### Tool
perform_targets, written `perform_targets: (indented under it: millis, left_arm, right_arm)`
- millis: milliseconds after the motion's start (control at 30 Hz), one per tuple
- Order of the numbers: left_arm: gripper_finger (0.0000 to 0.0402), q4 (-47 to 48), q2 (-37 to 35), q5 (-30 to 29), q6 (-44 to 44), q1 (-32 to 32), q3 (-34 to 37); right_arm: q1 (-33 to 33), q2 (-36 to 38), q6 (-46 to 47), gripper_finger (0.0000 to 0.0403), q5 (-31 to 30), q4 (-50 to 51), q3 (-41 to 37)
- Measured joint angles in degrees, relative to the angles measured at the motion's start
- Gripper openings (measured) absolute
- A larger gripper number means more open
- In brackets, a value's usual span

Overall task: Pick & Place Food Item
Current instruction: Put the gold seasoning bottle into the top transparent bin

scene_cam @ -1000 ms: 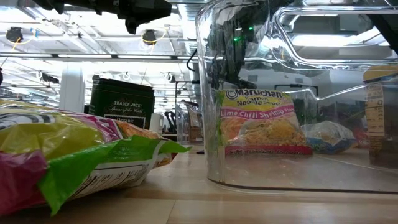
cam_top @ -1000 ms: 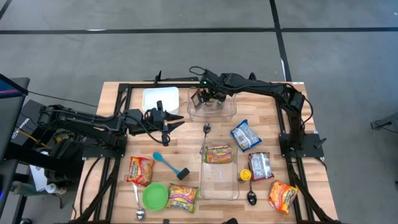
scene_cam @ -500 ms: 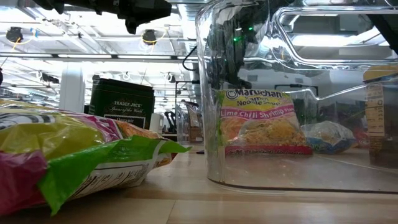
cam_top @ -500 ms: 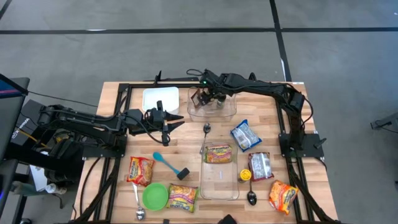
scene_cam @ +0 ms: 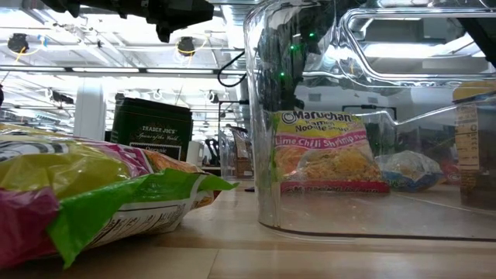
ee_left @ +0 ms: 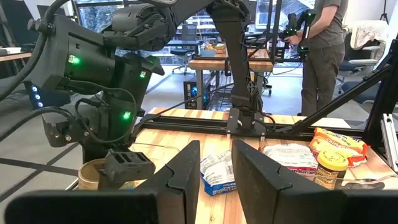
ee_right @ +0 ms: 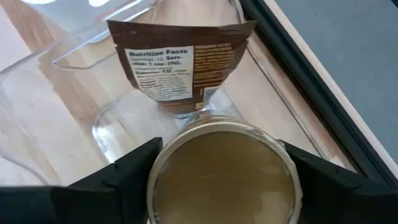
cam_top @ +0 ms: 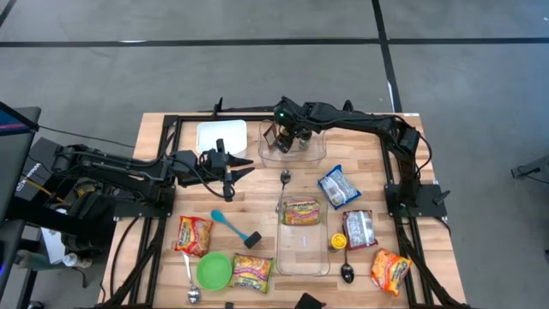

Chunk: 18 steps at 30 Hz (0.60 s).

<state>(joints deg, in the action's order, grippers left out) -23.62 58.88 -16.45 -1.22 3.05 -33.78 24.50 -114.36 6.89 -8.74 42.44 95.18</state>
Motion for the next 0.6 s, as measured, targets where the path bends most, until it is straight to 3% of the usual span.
perform_targets:
  millis: [600]
  left_arm:
    - [0.0088,0.00,-0.01,-0.01,0.00,-0.02,0.00]
  right_arm:
    - [3.05,-3.13,0.14,0.0282,2.94,-1.13,-0.04]
